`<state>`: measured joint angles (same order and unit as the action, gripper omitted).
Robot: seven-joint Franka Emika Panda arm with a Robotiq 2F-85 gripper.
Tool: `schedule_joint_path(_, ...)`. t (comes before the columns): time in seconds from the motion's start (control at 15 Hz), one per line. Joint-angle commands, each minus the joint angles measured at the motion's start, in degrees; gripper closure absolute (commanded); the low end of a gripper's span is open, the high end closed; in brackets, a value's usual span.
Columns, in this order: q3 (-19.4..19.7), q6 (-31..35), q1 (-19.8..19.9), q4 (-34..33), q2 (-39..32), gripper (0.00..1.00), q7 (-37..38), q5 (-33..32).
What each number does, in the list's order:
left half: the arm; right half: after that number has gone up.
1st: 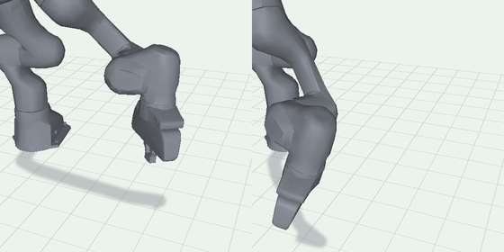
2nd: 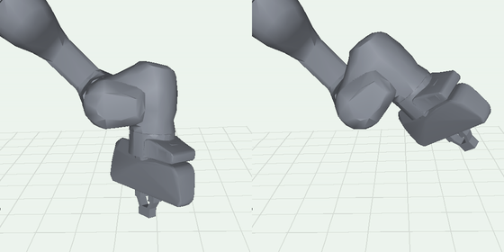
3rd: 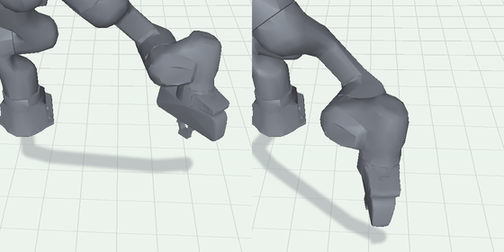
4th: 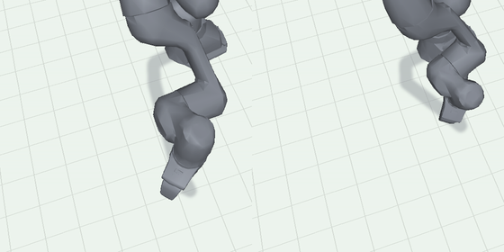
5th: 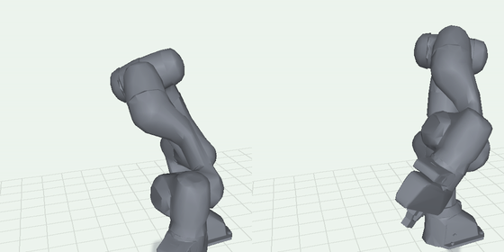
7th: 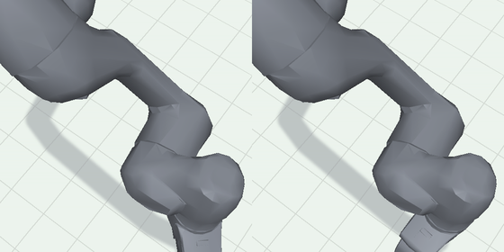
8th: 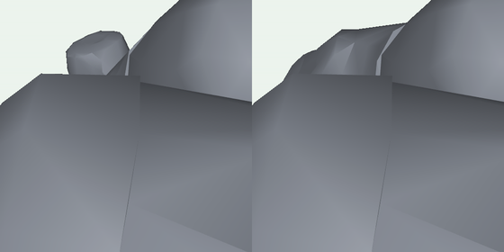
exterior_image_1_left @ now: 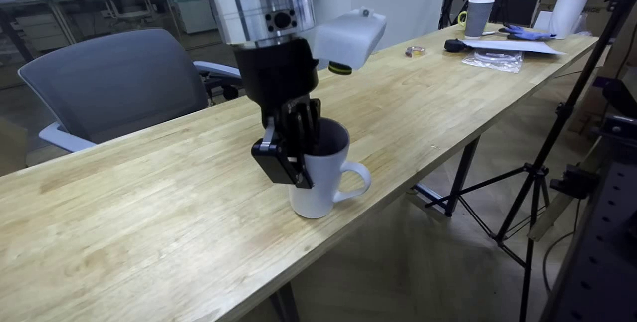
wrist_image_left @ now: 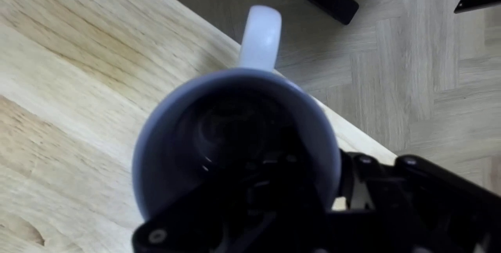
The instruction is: Pick the cup and move it to the right
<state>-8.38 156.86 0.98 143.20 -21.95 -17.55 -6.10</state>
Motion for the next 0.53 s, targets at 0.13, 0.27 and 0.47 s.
schedule_joint_path(0.13, 0.85, -7.48, 0.63, -4.39, -0.19, 0.97, -0.44, 1.6)
schedule_joint_path(0.27, 1.24, -8.85, 0.47, -5.19, -0.26, 0.97, -0.2, 1.51)
schedule_joint_path(0.47, 1.69, -10.38, 0.29, -6.22, 0.02, 0.97, 0.09, 1.33)
